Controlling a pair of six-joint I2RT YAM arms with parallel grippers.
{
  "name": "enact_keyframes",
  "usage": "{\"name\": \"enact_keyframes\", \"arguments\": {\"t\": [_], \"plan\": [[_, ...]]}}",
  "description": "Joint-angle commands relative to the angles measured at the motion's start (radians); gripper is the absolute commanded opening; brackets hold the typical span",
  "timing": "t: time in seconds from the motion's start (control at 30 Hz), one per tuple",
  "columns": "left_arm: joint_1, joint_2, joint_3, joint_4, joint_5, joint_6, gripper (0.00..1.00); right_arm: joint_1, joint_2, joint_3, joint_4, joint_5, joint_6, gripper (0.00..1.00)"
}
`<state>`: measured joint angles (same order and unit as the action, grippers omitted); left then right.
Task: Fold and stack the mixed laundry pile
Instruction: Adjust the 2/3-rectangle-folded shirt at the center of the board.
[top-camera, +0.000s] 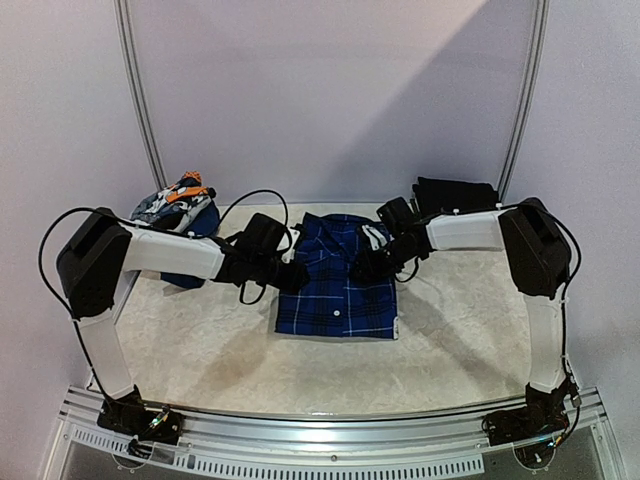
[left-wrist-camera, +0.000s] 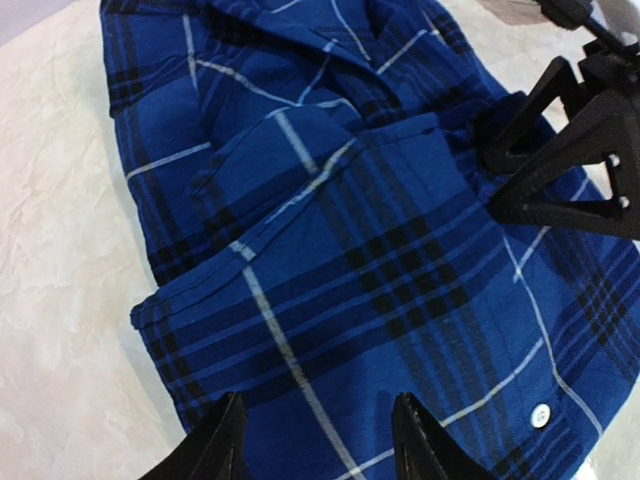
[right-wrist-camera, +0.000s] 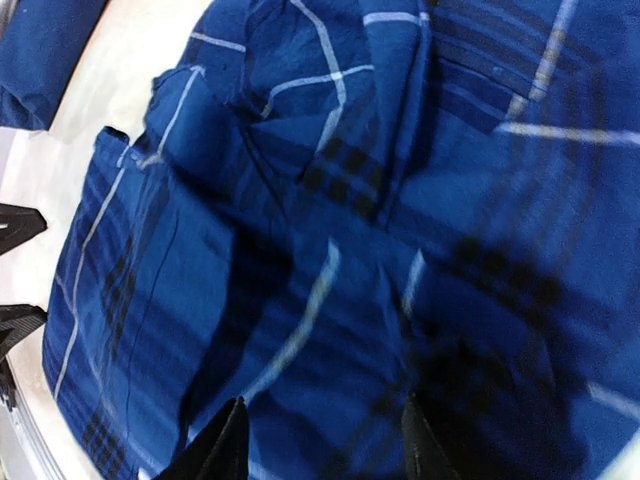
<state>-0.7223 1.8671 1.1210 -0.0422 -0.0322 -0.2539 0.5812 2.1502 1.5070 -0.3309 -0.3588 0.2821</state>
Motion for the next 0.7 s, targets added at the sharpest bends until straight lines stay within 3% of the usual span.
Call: {"name": "enact_keyframes", "arguments": {"t": [0.0, 0.17, 0.4, 0.67], "plan": [[-0.040, -0.058, 0.001, -0.042, -0.060, 0.046, 0.51, -0.002, -0.148, -0.080, 0.002, 0.047, -0.019, 0.55], [-0.056, -0.146, -0.068, -0.075, -0.116, 0.044, 0.54, -0.001, -0.293, -0.208, 0.022, 0.114, -0.015, 0.59], [-0.078, -0.269, -0.200, -0.079, -0.140, 0.016, 0.67, -0.001, -0.493, -0.444, 0.060, 0.164, 0.070, 0.62], [-0.083, -0.272, -0.268, -0.006, -0.096, -0.012, 0.69, -0.002, -0.517, -0.517, 0.148, 0.166, 0.128, 0.64]]}}
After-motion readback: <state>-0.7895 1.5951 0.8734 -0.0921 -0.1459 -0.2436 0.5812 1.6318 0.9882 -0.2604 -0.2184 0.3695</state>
